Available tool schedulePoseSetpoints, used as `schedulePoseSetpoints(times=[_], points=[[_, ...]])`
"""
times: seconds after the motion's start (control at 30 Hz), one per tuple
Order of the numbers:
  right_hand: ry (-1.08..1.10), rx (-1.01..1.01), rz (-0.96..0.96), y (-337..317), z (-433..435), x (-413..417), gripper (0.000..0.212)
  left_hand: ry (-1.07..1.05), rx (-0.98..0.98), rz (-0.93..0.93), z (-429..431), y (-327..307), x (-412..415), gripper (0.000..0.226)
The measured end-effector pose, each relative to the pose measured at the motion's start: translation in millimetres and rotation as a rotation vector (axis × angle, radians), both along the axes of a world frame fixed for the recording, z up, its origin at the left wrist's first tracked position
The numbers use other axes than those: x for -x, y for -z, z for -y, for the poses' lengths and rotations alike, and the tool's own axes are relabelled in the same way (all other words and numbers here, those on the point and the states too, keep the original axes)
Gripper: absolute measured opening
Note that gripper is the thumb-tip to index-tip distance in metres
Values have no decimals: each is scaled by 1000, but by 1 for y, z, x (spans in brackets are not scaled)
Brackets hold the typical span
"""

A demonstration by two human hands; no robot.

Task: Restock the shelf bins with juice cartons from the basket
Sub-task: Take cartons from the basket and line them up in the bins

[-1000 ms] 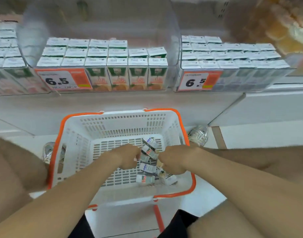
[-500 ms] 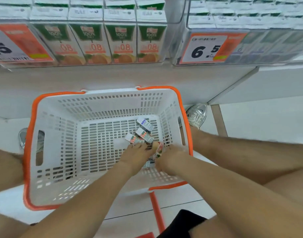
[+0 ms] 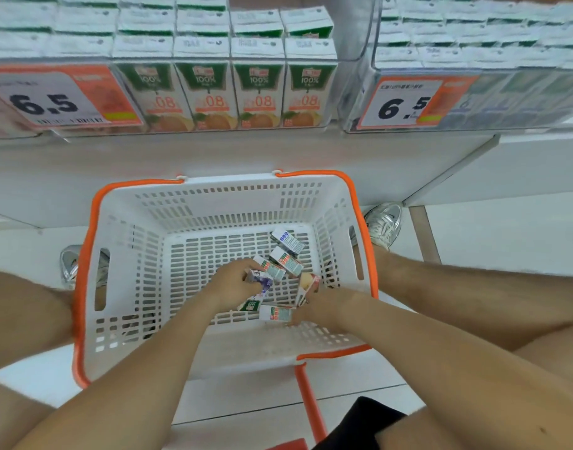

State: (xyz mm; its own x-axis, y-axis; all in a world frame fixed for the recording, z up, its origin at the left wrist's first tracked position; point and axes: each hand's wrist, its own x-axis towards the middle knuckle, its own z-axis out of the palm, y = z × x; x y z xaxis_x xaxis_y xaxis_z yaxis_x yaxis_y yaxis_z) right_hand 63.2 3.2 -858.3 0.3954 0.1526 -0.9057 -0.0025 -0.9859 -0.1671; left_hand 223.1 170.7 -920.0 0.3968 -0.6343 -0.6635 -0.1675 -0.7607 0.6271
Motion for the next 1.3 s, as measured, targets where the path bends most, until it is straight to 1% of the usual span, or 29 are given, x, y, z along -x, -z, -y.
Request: schedulePoseSetpoints(times=[0.07,0.1,0.2,0.3,0.37,0.47,0.57,0.63,0.77,0.83,0.9,0.97,1.03,1.13,1.23,1.3], points=[[105,-9,12,0,-3,1,61,-52,14,-85,-2,-9,-3,35],[175,-19,28,-5,-3,-2,59,-69,23,-115,-2,-15,-5,32],[313,-109,158,-26,5,-19,47,-135,46,-217,0,-38,-9,25],[517,-207,291,-61,16,-39,49,-206,85,-355,2,-71,-20,20],[671,-288,389,-92,23,-50,49,-212,132,-400,4,-103,-29,19],[868,-450,491,-134,31,-62,39,-208,226,-463,7,-155,-41,22],[966,-593,633,-169,27,-66,32,-191,319,-516,1,-201,-52,27],[1015,-651,734,-187,22,-66,29,-146,378,-465,-6,-223,-57,33],[1030,-665,907,-215,6,-71,22,-35,405,-204,-18,-261,-64,61],[1021,-652,1017,-229,0,-74,17,15,415,-107,-23,-283,-68,66],[1030,-604,1153,-247,-5,-78,18,23,425,8,-27,-307,-75,60],[1041,-547,1298,-264,-10,-84,21,-17,444,130,-29,-329,-86,51],[1042,-502,1428,-283,-12,-89,28,-83,508,229,-31,-351,-96,43],[896,-410,1598,-310,-6,-100,29,-146,628,314,-29,-383,-107,29],[778,-323,1650,-322,16,-116,31,-141,684,413,-16,-405,-118,20],[661,-171,1637,-323,39,-131,37,-131,674,424,-7,-411,-127,20]])
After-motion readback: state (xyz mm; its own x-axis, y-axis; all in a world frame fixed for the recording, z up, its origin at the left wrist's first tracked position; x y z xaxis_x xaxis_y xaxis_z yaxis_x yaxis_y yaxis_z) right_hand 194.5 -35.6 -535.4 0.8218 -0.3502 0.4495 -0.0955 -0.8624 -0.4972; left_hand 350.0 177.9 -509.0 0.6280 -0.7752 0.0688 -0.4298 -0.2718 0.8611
